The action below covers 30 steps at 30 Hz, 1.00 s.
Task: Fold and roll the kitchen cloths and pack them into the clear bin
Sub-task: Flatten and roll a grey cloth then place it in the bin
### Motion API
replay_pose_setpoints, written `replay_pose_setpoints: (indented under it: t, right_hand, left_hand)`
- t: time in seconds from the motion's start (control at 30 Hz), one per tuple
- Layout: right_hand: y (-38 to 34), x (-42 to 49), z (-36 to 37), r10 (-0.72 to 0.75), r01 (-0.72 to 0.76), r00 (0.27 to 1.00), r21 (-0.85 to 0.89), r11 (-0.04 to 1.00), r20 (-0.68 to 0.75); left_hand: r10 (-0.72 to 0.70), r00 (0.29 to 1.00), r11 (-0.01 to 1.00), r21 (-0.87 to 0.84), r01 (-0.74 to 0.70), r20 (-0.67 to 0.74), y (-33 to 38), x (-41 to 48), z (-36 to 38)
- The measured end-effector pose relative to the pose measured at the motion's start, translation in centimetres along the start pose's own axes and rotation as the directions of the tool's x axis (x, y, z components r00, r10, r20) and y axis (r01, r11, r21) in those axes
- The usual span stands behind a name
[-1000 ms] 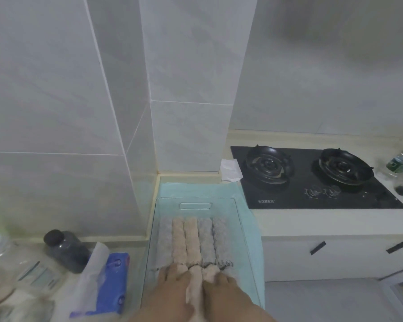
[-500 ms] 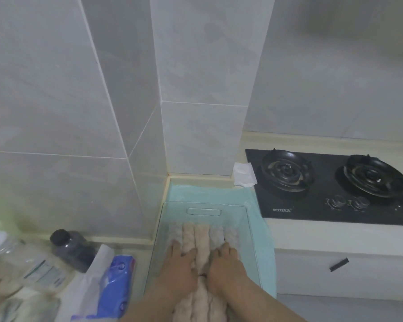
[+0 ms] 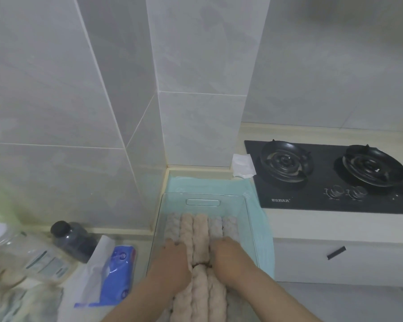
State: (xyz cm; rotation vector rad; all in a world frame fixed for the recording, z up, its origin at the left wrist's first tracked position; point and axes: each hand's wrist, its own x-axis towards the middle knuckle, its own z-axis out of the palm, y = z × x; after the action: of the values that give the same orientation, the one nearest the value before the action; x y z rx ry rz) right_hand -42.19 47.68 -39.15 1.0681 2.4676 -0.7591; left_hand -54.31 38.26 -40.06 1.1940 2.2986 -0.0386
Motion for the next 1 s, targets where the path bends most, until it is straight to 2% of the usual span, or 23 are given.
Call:
replay_pose_setpoints:
  t: [0.1,0.2,0.23,0.3,0.33,0.4,0.43,0.5,0.57,0.63,0.73,0.87,1.0]
  right_hand:
    - [-0.7,-3.5,0.1,0.092,-0.106,0.981,0.076,0.991,0.168]
    - [-0.8,-5.0,1.0,0.229,-0.284,0.955,0.352,0.892,0.189]
    - [-0.1,-4.7,1.8,0.269,-0.328,0.944,0.446,0.833,0.192]
    - [1.0,-3.9,3.0,0.348,-0.407,0.910,0.638,0.654,0.224]
    - [1.3,-3.7,3.3,0.380,-0.427,0.894,0.712,0.557,0.238]
    - [1.9,-3.3,3.9,0.376,-0.419,0.890,0.792,0.445,0.259]
    - [1.8,-3.5,3.9,0.354,-0.398,0.900,0.812,0.428,0.254]
    - [1.3,-3.6,4.4,0.314,-0.340,0.926,0.822,0.456,0.209]
    - [2.0,-2.3,6.3,0.280,-0.313,0.945,0.714,0.626,0.169]
    - [2.3,-1.4,7.7,0.260,-0.343,0.939,0.601,0.722,0.224]
    - [0.1,-5.0,5.2,0.324,-0.407,0.913,0.560,0.721,0.247]
    - [-0.7,-5.9,4.7,0.356,-0.419,0.908,0.511,0.750,0.221]
    - [-0.5,-6.2,5.7,0.247,-0.277,0.960,0.330,0.902,0.132]
  left_hand:
    - [-0.027,0.992,0.993,-0.108,0.040,0.119,-0.4,-3.0,0.0]
    - [-0.138,0.975,0.933,-0.306,0.187,0.175,-0.8,-3.8,-0.2]
    - [-0.184,0.965,0.878,-0.410,0.247,0.188,-0.9,-3.6,-0.4]
    - [-0.252,0.928,0.679,-0.633,0.371,0.274,-1.4,-3.1,-0.4]
    - [-0.254,0.898,0.572,-0.693,0.440,0.360,-1.5,-3.2,-0.5]
    - [-0.244,0.859,0.459,-0.726,0.511,0.450,-1.2,-3.4,-0.6]
    - [-0.236,0.864,0.460,-0.733,0.502,0.444,-1.0,-3.3,-0.3]
    - [-0.231,0.904,0.552,-0.717,0.426,0.360,-0.3,-3.2,0.7]
    - [-0.237,0.926,0.630,-0.679,0.377,0.295,0.5,-3.3,1.8]
    - [-0.236,0.942,0.698,-0.632,0.336,0.239,0.2,-3.4,2.3]
    - [-0.164,0.955,0.879,-0.403,0.255,0.246,0.4,-3.4,2.3]
    - [-0.200,0.955,0.920,-0.295,0.259,0.218,0.5,-2.6,3.5]
    - [-0.168,0.963,0.959,-0.190,0.209,0.211,1.2,-4.3,3.4]
